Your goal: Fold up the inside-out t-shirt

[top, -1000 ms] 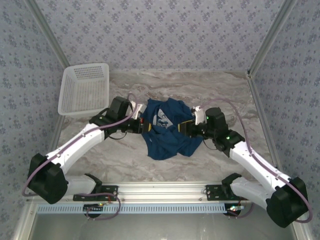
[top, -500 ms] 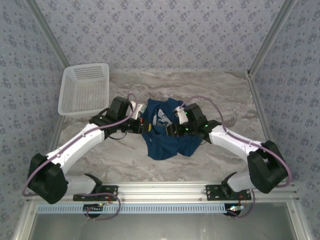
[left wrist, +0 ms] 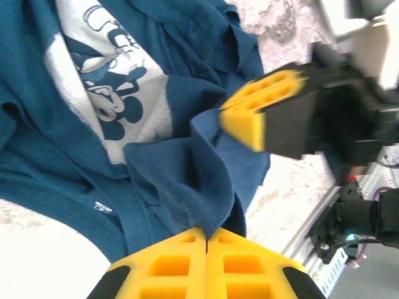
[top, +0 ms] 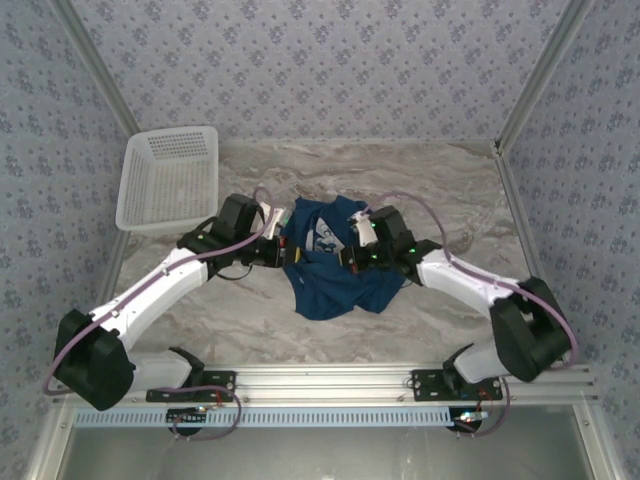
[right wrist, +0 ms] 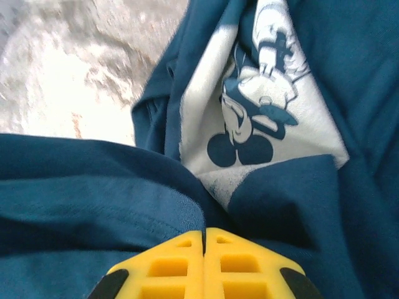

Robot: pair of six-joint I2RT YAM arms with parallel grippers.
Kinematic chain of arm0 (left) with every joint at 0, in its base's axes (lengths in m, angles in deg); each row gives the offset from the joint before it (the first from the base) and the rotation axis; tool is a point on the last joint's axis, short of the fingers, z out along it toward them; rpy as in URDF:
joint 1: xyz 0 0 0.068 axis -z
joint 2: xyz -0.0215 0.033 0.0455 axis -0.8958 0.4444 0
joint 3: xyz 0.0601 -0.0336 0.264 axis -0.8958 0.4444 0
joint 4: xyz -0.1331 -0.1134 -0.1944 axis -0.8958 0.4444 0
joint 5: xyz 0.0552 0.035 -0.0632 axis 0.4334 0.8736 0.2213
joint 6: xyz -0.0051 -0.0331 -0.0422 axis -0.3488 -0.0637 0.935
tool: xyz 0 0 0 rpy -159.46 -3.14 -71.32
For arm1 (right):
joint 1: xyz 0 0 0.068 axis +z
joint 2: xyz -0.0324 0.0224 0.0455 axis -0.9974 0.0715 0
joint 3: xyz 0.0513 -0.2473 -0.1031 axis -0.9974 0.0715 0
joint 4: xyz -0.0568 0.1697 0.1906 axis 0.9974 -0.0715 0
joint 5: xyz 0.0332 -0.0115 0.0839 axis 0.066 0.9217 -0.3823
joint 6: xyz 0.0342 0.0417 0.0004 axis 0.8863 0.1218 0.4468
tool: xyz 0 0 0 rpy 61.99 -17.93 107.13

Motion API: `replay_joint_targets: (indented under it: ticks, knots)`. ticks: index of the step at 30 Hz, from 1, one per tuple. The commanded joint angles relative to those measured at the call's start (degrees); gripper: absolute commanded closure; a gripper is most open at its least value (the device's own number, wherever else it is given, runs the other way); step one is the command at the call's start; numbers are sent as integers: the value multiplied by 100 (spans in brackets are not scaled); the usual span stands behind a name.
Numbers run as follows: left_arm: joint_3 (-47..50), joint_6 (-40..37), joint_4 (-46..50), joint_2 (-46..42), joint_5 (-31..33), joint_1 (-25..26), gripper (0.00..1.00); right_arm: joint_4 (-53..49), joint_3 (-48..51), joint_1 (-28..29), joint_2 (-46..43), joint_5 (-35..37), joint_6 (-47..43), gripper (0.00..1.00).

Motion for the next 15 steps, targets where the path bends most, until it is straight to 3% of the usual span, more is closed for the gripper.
replay_joint_targets:
  ticks: [1, 7, 15]
  knots:
    - [77, -107, 166, -68, 347, -32, 100, 49, 326, -175, -1013, -6, -145, 100]
    - [59, -23, -106, 169, 127, -23, 100, 503, 1018, -241, -2323, -161, -512, 100]
    - [143, 153, -733, 162, -698, -4, 100, 719, 958, -269, -2638, -107, -626, 100]
